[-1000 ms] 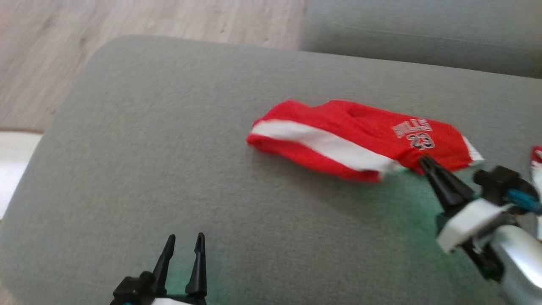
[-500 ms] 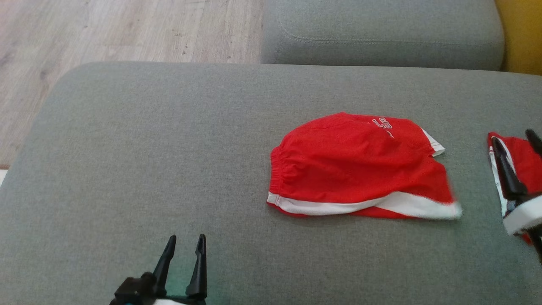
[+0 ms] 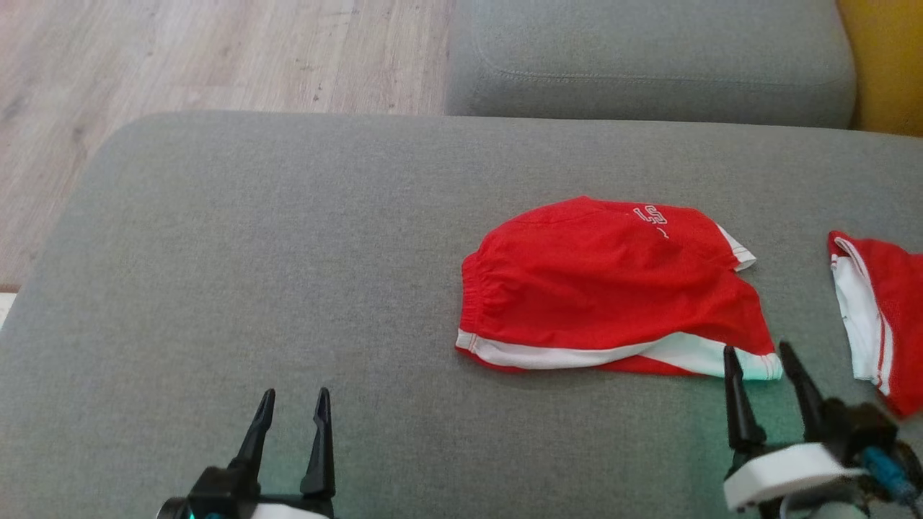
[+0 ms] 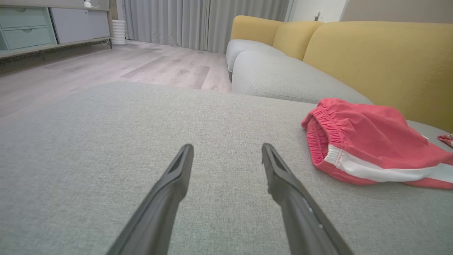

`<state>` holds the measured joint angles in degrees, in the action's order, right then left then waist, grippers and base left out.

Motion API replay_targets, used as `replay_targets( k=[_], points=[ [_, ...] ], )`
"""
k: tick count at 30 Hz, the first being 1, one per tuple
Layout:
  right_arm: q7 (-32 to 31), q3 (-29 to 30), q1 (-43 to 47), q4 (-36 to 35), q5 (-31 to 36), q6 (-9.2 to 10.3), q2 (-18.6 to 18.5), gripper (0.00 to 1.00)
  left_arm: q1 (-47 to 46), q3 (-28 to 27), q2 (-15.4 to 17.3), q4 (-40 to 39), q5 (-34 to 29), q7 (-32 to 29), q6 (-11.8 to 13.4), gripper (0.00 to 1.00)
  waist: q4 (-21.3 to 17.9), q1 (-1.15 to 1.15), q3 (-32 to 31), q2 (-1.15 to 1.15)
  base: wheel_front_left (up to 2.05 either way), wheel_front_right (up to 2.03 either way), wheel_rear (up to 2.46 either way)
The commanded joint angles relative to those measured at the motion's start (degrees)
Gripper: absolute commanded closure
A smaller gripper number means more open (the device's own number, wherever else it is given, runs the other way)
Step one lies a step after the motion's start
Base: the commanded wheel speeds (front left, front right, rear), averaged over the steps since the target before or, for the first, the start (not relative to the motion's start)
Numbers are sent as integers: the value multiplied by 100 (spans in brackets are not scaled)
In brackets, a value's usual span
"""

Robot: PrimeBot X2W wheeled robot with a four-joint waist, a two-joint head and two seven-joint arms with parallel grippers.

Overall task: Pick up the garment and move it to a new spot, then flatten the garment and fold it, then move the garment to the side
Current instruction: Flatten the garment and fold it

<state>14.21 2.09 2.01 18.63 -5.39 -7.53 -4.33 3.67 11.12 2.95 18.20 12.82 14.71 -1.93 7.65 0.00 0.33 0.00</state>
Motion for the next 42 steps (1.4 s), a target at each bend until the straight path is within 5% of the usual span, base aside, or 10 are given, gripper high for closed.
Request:
replay_targets(
  k=[1, 10, 19, 28, 42],
  points=[
    [78, -102, -125, -113, 55, 4, 3, 0, -62, -214, -7, -195, -70, 29, 43, 0, -16, 0, -35, 0, 0, 0, 0],
    [78, -146, -87, 12, 49, 4, 120, 0, -25, -245, -7, -206, -130, 29, 37, 0, -59, 0, -75, 0, 0, 0, 0],
    [78, -380, -288, 18, 15, 4, 133, 0, -716, 614, -7, 82, 266, 29, -527, 0, -225, 0, 254, 0, 0, 0, 0],
    [78, -519, -581, -30, -84, 4, -54, 0, -1807, 1718, 156, 773, 821, 29, -554, 0, -711, 0, 761, 0, 0, 0, 0],
    [79, -516, -761, -166, -155, 4, -141, 0, -2448, 2292, 632, 1349, 1347, 29, -555, 0, -1054, 0, 1149, 0, 0, 0, 0]
  ],
)
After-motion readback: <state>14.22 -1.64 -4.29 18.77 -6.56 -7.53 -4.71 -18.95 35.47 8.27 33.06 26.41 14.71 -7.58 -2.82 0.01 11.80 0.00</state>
